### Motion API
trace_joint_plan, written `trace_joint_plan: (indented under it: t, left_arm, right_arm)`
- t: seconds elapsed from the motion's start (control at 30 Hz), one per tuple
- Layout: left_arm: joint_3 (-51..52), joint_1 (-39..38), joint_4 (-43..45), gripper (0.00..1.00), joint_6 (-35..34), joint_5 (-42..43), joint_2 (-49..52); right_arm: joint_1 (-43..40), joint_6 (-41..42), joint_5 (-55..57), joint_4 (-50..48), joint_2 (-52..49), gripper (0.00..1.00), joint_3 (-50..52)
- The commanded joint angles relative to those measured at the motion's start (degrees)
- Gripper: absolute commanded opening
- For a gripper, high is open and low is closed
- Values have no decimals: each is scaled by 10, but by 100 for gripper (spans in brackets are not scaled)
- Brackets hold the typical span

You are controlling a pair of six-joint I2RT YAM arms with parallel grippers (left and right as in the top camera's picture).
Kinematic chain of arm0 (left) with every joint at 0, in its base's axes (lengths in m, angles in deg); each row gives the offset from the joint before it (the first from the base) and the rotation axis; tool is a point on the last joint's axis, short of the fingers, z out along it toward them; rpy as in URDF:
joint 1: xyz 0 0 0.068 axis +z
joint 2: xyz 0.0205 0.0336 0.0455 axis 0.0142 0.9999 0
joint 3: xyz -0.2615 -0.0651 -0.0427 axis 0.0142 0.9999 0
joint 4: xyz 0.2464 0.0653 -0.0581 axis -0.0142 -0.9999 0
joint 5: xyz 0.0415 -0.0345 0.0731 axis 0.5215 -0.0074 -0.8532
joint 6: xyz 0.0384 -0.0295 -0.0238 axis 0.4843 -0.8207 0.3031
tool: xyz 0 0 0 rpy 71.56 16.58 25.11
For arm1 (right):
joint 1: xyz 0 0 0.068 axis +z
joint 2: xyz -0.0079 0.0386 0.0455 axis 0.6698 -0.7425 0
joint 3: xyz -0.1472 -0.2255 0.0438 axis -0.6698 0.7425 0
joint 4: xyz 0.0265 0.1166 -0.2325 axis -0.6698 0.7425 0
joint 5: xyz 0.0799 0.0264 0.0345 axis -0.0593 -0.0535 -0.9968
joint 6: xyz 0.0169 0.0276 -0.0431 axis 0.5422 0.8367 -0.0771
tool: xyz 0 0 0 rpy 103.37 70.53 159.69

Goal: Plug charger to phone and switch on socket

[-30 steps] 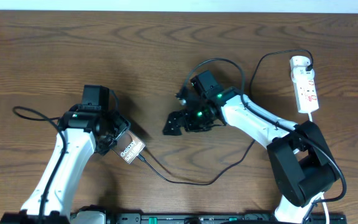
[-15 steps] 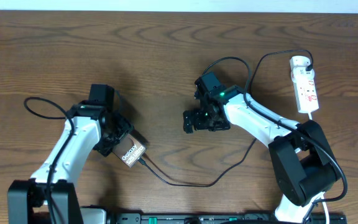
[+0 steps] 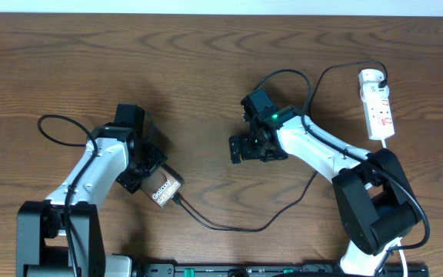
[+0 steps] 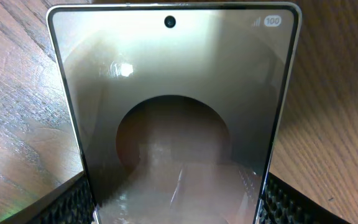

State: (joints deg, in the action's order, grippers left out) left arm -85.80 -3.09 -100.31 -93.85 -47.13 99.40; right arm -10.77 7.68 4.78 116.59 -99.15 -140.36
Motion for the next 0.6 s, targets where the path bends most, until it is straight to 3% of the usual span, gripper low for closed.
trace_joint_plan:
  t: [0.0, 0.57]
  left_arm:
    - [-14, 0, -1, 7, 12, -11, 2]
    - [16, 0, 19, 7, 12, -21, 2]
  right_arm:
    - [-2, 9, 11, 1, -2, 99, -11]
    - [-2, 9, 11, 6, -2, 99, -11]
